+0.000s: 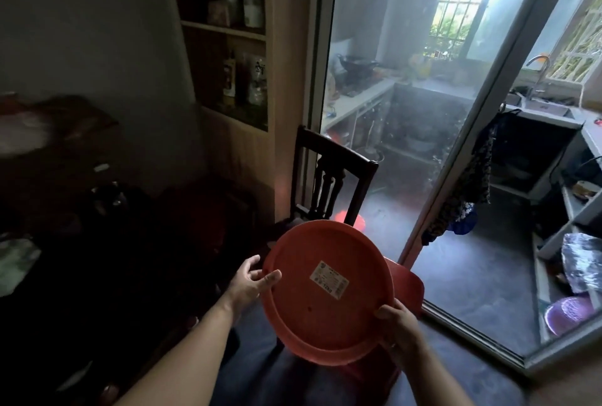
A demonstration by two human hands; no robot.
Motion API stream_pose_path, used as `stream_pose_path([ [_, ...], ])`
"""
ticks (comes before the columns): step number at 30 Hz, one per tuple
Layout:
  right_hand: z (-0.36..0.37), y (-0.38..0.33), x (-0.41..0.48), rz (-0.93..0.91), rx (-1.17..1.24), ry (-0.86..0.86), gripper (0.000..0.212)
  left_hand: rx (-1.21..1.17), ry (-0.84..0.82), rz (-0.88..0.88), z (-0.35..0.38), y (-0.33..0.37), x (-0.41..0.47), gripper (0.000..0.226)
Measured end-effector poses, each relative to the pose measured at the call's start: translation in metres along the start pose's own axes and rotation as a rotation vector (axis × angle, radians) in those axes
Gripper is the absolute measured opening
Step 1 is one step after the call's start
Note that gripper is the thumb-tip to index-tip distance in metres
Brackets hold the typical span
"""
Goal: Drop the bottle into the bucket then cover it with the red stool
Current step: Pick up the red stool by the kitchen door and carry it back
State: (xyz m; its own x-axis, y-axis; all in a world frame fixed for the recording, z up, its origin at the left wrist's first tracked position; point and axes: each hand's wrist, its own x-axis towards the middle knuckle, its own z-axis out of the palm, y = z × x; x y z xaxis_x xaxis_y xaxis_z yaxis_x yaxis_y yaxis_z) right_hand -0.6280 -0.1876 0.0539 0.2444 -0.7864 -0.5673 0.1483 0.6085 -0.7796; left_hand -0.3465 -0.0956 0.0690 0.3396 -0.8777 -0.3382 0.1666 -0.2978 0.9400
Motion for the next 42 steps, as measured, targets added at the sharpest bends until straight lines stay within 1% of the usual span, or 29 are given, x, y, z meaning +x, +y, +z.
stream_pose_path([
  [5, 0.005, 0.0, 0.0, 0.022, -0.036, -0.063, 0.039, -0.054, 0.09, 0.015, -0.004, -0.009, -0.027, 0.149],
  [10, 0.003, 0.005, -0.007, 0.035, -0.102, -0.151, 0.028, -0.098, 0.163, -0.014, 0.002, -0.023, -0.059, 0.141],
  [13, 0.007, 0.012, -0.012, 0.051, -0.142, -0.187, 0.027, -0.12, 0.225, -0.025, 0.001, -0.034, -0.082, 0.143],
  [17, 0.023, 0.028, -0.023, 0.045, -0.208, -0.217, 0.027, -0.165, 0.312, -0.03, -0.014, -0.052, -0.119, 0.138],
  [18, 0.028, 0.033, -0.028, 0.047, -0.216, -0.231, 0.028, -0.171, 0.339, -0.03, -0.019, -0.056, -0.13, 0.138],
  [20, 0.039, 0.042, -0.038, 0.062, -0.228, -0.252, 0.022, -0.196, 0.391, -0.013, -0.029, -0.061, -0.149, 0.143],
  [23, 0.058, 0.057, -0.045, 0.066, -0.31, -0.264, 0.019, -0.233, 0.454, 0.012, -0.05, -0.067, -0.173, 0.149],
  [25, 0.073, 0.071, -0.05, 0.068, -0.347, -0.294, 0.027, -0.263, 0.491, 0.027, -0.065, -0.073, -0.192, 0.148],
  [27, 0.091, 0.089, -0.06, 0.082, -0.366, -0.325, 0.023, -0.306, 0.537, 0.028, -0.083, -0.081, -0.215, 0.141],
  [31, 0.129, 0.136, -0.092, 0.116, -0.416, -0.422, 0.026, -0.396, 0.63, 0.0, -0.12, -0.099, -0.267, 0.102],
  [32, 0.138, 0.149, -0.1, 0.129, -0.432, -0.44, 0.026, -0.404, 0.658, -0.016, -0.13, -0.104, -0.28, 0.096],
  [33, 0.147, 0.161, -0.108, 0.142, -0.452, -0.454, 0.025, -0.404, 0.688, -0.028, -0.141, -0.111, -0.293, 0.095],
  [36, 0.168, 0.193, -0.131, 0.166, -0.496, -0.488, 0.025, -0.41, 0.741, -0.046, -0.171, -0.134, -0.328, 0.125],
  [37, 0.173, 0.201, -0.137, 0.175, -0.509, -0.5, 0.025, -0.411, 0.752, -0.049, -0.179, -0.142, -0.338, 0.128],
  [38, 0.178, 0.209, -0.143, 0.185, -0.518, -0.514, 0.025, -0.402, 0.75, -0.059, -0.184, -0.145, -0.347, 0.124],
  [39, 0.182, 0.216, -0.148, 0.196, -0.529, -0.524, 0.026, -0.393, 0.747, -0.071, -0.19, -0.15, -0.353, 0.11],
  [41, 0.188, 0.227, -0.153, 0.214, -0.55, -0.536, 0.028, -0.38, 0.752, -0.067, -0.196, -0.156, -0.362, 0.065],
  [42, 0.19, 0.233, -0.155, 0.223, -0.558, -0.541, 0.029, -0.371, 0.752, -0.067, -0.2, -0.162, -0.364, 0.054],
])
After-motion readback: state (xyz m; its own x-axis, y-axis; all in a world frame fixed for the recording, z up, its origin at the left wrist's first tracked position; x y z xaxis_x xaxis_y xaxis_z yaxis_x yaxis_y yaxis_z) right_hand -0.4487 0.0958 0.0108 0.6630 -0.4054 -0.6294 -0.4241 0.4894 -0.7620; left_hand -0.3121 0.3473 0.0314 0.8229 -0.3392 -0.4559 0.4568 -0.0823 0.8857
